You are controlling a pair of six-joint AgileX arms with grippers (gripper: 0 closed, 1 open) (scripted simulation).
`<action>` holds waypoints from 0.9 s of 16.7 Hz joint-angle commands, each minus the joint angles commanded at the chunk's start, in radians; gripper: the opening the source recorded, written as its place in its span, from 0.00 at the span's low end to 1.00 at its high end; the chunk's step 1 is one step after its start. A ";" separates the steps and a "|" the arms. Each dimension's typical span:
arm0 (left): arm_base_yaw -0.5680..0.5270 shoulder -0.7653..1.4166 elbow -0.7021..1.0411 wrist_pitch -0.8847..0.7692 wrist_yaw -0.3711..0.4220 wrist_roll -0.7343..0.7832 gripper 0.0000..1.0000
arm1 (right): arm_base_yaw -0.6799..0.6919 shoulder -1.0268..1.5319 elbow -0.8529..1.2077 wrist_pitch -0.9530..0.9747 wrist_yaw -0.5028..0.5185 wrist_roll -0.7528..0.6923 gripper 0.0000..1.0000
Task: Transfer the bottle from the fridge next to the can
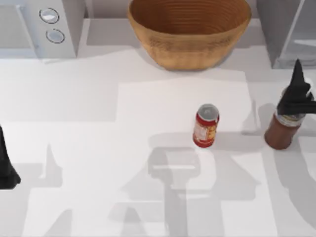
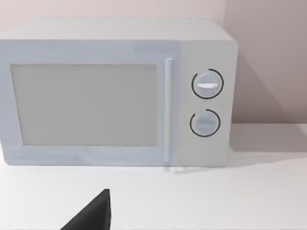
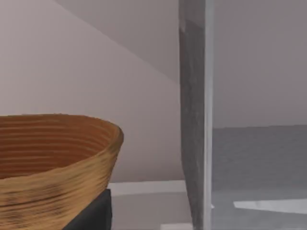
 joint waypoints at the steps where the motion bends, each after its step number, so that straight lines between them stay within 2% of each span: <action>1: 0.000 0.000 0.000 0.000 0.000 0.000 1.00 | -0.020 -0.087 0.002 -0.082 -0.019 0.004 1.00; 10: 0.000 0.000 0.000 0.000 0.000 0.000 1.00 | -0.245 -0.992 -0.116 -0.855 -0.265 0.001 1.00; 15: 0.000 0.000 0.000 0.000 0.000 0.000 1.00 | -0.357 -1.306 -0.221 -1.138 -0.391 -0.023 1.00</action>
